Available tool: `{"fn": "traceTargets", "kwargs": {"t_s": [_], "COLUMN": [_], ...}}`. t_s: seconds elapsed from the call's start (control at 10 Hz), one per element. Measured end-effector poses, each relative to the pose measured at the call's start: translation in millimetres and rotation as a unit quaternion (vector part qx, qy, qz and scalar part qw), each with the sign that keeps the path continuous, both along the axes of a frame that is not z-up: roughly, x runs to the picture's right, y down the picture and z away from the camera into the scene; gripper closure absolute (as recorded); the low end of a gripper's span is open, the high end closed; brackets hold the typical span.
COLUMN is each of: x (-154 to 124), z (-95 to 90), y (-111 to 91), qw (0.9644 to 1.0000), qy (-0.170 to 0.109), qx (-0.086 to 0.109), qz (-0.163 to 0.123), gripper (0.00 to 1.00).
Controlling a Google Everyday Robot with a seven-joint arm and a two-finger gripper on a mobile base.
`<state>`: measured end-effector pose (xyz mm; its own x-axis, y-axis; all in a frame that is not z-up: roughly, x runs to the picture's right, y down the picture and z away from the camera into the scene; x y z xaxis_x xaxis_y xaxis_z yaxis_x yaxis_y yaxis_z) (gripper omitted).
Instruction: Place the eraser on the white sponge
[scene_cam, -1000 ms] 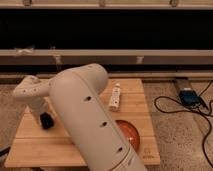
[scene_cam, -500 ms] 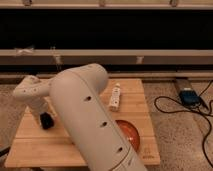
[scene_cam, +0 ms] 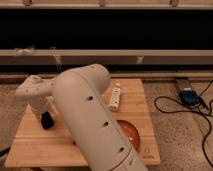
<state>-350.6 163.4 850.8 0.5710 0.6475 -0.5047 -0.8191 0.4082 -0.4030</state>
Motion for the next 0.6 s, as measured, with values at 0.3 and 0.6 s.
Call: {"fn": "traceTargets", "kwargs": {"t_s": [0.3, 0.6], "x": [-14, -30], "z": [3.8, 5.4], "y": [0, 4], "qw": [0.9999, 0.9994], "qy": [-0.013, -0.022], "qx": [0.000, -0.004], "qz": [-0.005, -0.027], "gripper": [0.35, 0.39]}}
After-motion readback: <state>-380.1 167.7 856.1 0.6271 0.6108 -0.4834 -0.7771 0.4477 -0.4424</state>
